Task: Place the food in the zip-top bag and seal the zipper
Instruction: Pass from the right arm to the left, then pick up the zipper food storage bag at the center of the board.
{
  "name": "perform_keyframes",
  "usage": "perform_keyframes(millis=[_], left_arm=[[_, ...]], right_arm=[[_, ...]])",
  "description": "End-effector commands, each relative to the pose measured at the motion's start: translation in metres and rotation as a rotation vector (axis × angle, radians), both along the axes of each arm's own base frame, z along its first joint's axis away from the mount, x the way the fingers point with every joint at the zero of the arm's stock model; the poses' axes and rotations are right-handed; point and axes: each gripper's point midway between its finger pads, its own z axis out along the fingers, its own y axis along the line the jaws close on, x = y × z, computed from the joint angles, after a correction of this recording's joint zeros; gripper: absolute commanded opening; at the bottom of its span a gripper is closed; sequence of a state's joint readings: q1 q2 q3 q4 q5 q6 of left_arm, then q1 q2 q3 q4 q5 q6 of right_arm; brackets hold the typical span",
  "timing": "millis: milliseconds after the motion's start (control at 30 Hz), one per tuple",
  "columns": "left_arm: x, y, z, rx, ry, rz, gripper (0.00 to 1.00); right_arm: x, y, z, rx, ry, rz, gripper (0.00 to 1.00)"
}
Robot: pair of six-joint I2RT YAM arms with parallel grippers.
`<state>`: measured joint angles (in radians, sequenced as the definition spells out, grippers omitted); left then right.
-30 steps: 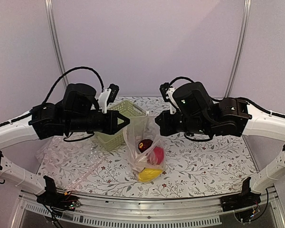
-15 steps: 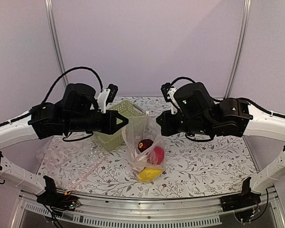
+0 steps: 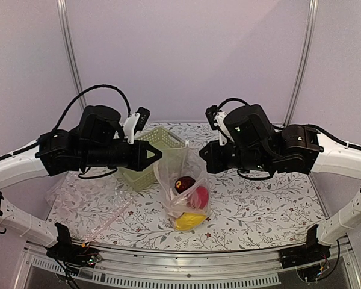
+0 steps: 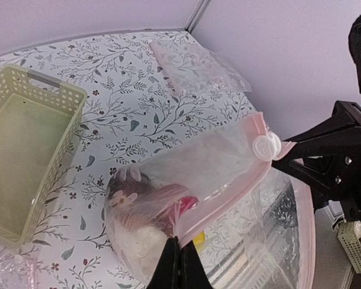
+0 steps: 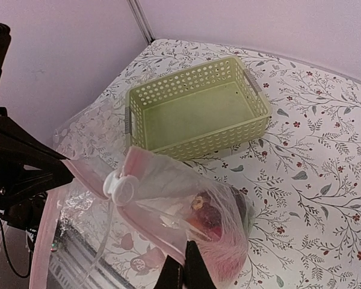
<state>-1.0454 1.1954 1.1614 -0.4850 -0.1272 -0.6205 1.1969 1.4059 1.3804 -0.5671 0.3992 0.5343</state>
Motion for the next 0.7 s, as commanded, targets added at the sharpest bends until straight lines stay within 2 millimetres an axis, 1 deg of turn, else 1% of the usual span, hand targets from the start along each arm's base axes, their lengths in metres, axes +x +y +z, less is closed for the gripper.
perform_keyframes(millis=[0, 67, 100, 167, 200, 267, 300, 333, 367, 400, 433, 500, 533, 600, 667], left_arm=[[-0.005, -0.003, -0.008, 0.030, -0.007, -0.102, 0.00], [-0.017, -0.018, -0.001, -0.009, -0.014, -0.210, 0.00], [-0.024, -0.025, 0.003, -0.026, -0.014, -0.265, 0.00], [-0.036, -0.035, 0.009, -0.050, -0.013, -0.368, 0.00], [-0.043, -0.040, 0.012, -0.064, -0.009, -0.414, 0.00], [-0.053, -0.046, 0.015, -0.082, -0.001, -0.486, 0.00], [-0.056, -0.047, 0.017, -0.086, 0.000, -0.508, 0.00], [-0.056, -0.048, 0.018, -0.083, -0.001, -0.516, 0.00], [-0.054, -0.046, 0.017, -0.070, -0.001, -0.507, 0.00], [-0.051, -0.044, 0.016, -0.054, -0.002, -0.492, 0.04], [-0.047, -0.042, 0.015, -0.039, -0.008, -0.475, 0.10], [-0.040, -0.039, 0.014, -0.004, -0.021, -0.450, 0.15], [-0.037, -0.039, 0.013, 0.017, -0.026, -0.443, 0.18], [-0.032, -0.039, 0.015, 0.051, -0.035, -0.432, 0.32], [-0.027, -0.043, 0.014, 0.081, -0.036, -0.430, 0.51]], right_arm=[[-0.015, 0.007, 0.012, 0.033, 0.003, 0.137, 0.06], [-0.033, 0.020, 0.022, 0.068, 0.003, 0.276, 0.31], [-0.040, 0.023, 0.027, 0.086, 0.003, 0.322, 0.41], [-0.050, 0.024, 0.038, 0.125, -0.008, 0.379, 0.56], [-0.051, 0.022, 0.043, 0.134, -0.019, 0.384, 0.60], [-0.049, 0.009, 0.054, 0.149, -0.049, 0.350, 0.67], [-0.047, 0.003, 0.056, 0.145, -0.061, 0.325, 0.70], [-0.043, -0.006, 0.059, 0.141, -0.078, 0.288, 0.72], [-0.034, -0.017, 0.060, 0.125, -0.097, 0.224, 0.75], [-0.028, -0.027, 0.062, 0.121, -0.105, 0.176, 0.76], [-0.022, -0.035, 0.058, 0.121, -0.090, 0.141, 0.77], [-0.010, -0.050, 0.053, 0.133, -0.067, 0.086, 0.79], [-0.005, -0.055, 0.048, 0.139, -0.049, 0.067, 0.79], [-0.001, -0.060, 0.042, 0.147, -0.028, 0.060, 0.81], [0.003, -0.062, 0.038, 0.146, -0.022, 0.059, 0.83]])
